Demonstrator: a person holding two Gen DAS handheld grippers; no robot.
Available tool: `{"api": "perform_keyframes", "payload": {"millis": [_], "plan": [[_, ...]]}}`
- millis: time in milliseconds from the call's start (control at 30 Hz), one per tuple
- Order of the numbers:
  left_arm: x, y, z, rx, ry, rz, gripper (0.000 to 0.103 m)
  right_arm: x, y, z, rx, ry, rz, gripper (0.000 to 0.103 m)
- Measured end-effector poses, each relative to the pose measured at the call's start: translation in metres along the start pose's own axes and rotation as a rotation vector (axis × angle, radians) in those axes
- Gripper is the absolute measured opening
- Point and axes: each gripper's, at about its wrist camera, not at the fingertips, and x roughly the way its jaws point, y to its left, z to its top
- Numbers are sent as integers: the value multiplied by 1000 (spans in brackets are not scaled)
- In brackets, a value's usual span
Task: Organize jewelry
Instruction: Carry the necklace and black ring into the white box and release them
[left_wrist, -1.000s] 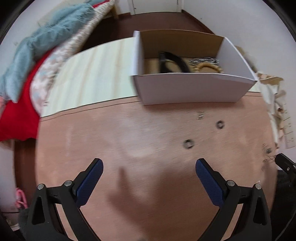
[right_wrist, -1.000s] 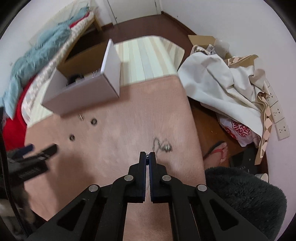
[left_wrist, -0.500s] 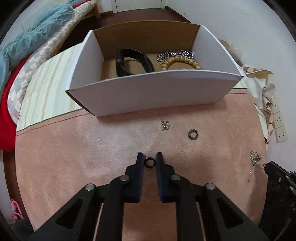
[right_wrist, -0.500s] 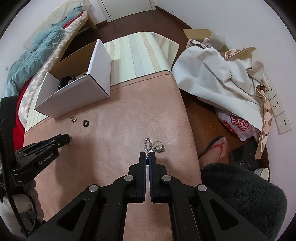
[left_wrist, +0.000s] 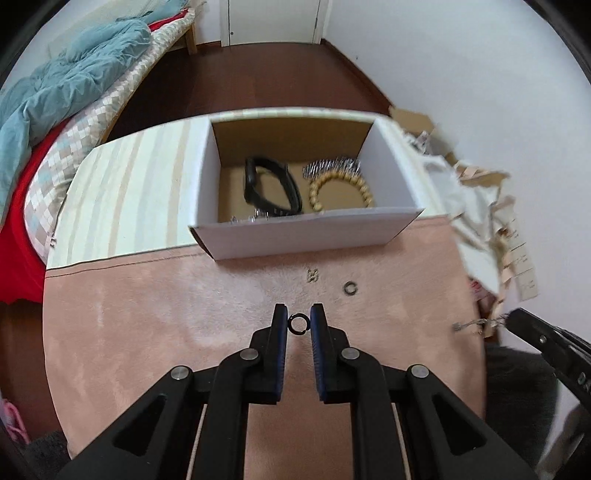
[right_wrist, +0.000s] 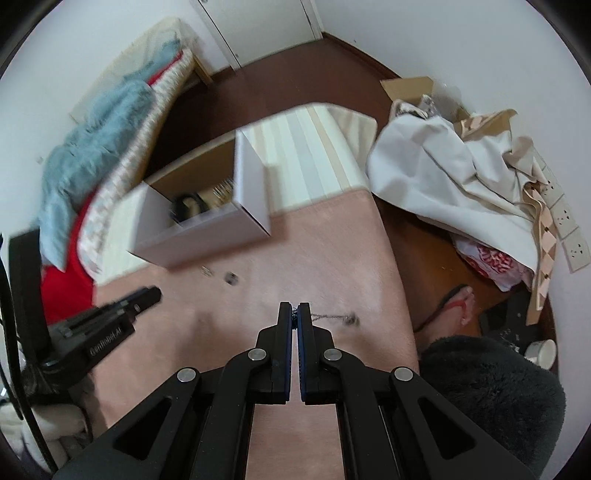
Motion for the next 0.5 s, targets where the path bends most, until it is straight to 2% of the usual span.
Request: {"api": "perform_keyframes", "payload": {"millis": [267, 500], "plan": [[-66, 14, 38, -19, -112, -53, 10, -50, 42, 37, -77, -99, 103, 2], [-78, 29, 84, -26, -165, -46, 10, -59, 95, 76, -181, -164, 164, 2]]}}
